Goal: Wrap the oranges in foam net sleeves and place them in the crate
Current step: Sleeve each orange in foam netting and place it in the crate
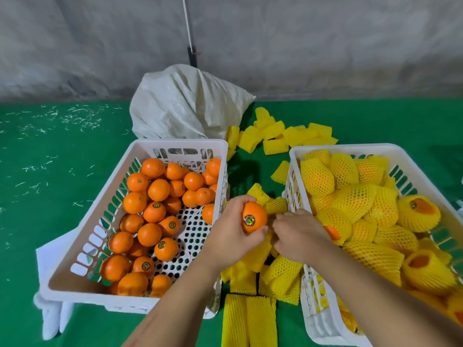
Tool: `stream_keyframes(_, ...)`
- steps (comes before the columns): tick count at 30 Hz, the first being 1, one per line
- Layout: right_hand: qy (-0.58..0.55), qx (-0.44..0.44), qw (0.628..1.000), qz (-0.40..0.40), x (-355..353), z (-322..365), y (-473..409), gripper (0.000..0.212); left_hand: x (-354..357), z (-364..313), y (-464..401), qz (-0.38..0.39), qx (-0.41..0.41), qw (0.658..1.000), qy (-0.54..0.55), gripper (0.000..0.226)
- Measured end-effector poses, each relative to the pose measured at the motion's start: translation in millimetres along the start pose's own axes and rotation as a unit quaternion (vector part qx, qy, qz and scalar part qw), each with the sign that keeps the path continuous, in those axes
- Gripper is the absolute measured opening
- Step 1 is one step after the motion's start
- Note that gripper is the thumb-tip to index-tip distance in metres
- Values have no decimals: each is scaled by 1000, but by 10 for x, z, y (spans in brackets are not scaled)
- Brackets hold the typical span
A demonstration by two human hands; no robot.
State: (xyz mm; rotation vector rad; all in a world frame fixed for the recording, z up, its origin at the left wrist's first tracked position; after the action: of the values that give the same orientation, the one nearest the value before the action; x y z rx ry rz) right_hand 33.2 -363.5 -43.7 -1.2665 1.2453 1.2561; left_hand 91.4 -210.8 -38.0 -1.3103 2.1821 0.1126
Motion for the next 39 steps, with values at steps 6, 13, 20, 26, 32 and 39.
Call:
stream_keyframes(6, -45, 10, 999, -9, 34, -16, -4, 63, 18, -39, -40, 106, -31, 987, 114, 60)
stream_keyframes(13, -73, 20, 996, -53, 38, -58, 2, 83, 41, -14, -73, 139, -46, 985, 86, 73)
stream_keyframes(20, -265, 37, 943, -196, -77, -144, 143, 47, 83, 63, -93, 57, -50, 994, 83, 75)
stream_keyframes(26, -500, 180, 808, -255, -22, -301, 166, 31, 34, 58, -58, 52, -23, 994, 91, 100)
stream_keyframes(32, -406, 178, 879, -172, 16, -154, 114, 50, 115, 42, -27, 97, 33, 995, -6, 76)
stream_keyframes(39, -393, 219, 862, -232, -24, -173, 138, 57, 82, 55, -19, 121, 6, 992, 43, 82)
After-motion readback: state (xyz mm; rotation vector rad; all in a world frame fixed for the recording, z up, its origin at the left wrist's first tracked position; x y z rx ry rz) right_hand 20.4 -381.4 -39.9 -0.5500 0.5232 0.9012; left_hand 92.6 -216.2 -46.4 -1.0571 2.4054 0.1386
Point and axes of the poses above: each hand's wrist, its own y-axis away from the middle knuckle, its own x-axis out of the palm, z = x × y, the point moved 5 cm from there along -y, towards the middle knuckle, and after that the axes turned 7 degrees about -z, right-handed, at the moved point
